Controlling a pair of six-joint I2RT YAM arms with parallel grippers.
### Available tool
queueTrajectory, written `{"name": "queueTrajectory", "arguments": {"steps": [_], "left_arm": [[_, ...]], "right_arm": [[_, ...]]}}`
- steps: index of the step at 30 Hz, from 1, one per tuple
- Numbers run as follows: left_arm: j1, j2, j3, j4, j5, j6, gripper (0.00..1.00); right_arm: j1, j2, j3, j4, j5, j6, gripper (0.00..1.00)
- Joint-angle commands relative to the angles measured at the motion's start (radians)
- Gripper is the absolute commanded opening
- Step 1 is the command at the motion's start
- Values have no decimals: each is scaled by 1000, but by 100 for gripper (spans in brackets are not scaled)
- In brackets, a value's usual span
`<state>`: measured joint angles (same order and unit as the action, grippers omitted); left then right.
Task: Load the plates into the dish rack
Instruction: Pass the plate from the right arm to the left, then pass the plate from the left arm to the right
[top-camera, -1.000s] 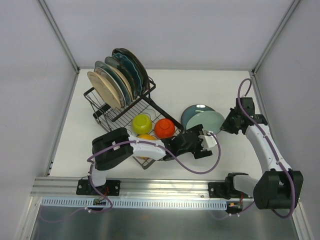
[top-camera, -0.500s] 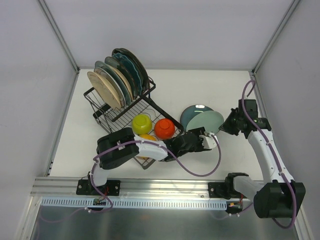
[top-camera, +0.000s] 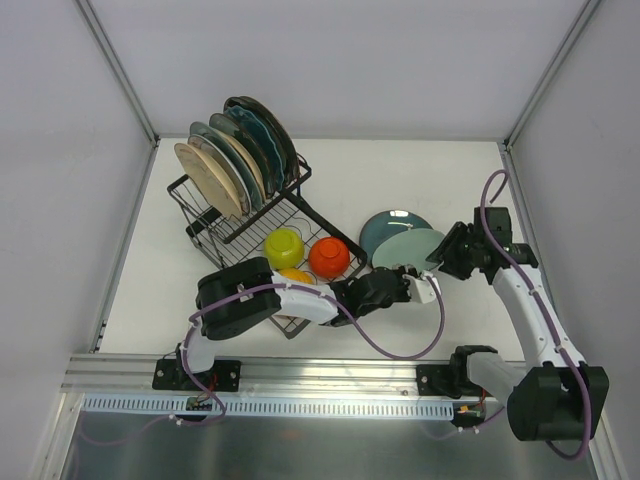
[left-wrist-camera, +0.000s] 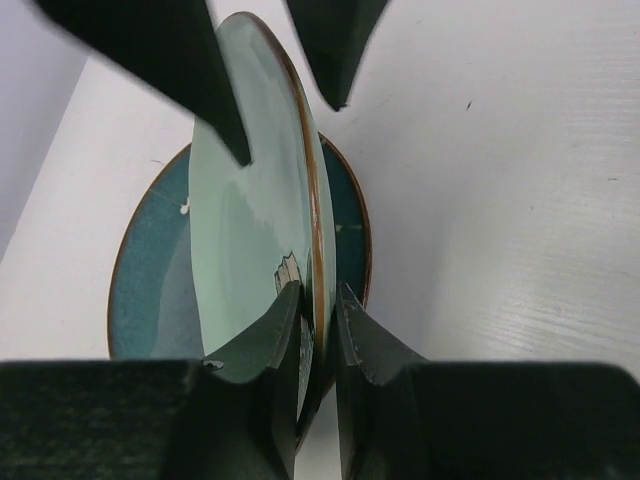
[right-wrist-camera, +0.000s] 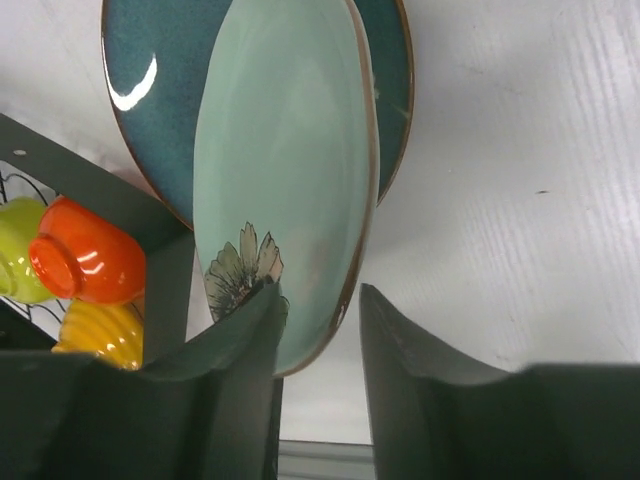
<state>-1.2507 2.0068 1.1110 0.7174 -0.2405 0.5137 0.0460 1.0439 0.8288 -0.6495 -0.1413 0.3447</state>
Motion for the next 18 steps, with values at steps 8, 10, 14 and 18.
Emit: {"name": "queueTrajectory", "arguments": {"steps": [8, 10, 14, 18], "left_arm": [[-12, 0, 19, 137, 3, -14, 1], [-12, 1, 19, 142, 6, -11, 1], [-13, 3, 19, 146, 6, -9, 1], [-15, 3, 15, 148, 7, -10, 2]], "right_arm": [[3, 70, -82, 162, -69, 76, 55], [3, 94, -89, 192, -78, 86, 53], [3, 131, -94, 235, -86, 114, 48], [2, 139, -96, 246, -89, 125, 37]]}}
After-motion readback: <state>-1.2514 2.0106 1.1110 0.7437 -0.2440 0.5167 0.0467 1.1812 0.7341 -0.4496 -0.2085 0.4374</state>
